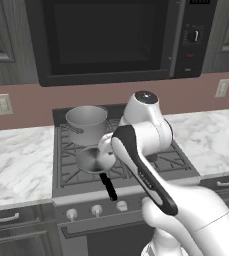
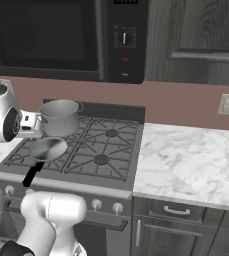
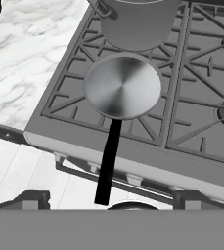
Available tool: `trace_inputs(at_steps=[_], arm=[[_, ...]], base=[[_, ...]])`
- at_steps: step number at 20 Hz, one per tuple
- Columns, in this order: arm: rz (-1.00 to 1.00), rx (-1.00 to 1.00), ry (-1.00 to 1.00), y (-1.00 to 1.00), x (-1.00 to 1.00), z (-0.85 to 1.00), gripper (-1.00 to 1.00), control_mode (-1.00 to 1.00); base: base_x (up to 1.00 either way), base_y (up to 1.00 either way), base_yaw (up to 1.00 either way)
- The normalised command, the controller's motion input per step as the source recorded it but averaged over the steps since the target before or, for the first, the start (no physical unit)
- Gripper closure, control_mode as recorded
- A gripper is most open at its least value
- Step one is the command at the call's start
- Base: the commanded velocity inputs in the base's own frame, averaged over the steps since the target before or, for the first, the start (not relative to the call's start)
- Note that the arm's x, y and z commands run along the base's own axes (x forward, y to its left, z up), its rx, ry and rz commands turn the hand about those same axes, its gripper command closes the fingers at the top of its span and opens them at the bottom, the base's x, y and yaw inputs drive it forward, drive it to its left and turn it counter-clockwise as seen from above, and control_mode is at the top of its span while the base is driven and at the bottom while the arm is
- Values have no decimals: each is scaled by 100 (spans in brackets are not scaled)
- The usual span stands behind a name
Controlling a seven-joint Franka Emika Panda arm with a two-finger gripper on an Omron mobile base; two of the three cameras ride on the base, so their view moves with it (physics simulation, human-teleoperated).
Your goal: Move the pot and pan from the stove into the sink.
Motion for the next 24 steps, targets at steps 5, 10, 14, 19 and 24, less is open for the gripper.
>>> trace_inputs(at_steps=[5, 10, 14, 19, 24], arm=[[0, 0, 0, 2, 0, -43, -100, -100], [0, 3, 0, 0, 0, -36, -100, -100], [0, 5, 0, 0, 0, -37, -100, -100], [0, 5, 0, 6, 0, -39, -100, -100], [0, 0, 0, 10, 0, -31, -100, -100]], base=[[0, 0, 0], [0, 0, 0], [0, 0, 0], [0, 0, 0], [0, 0, 0]])
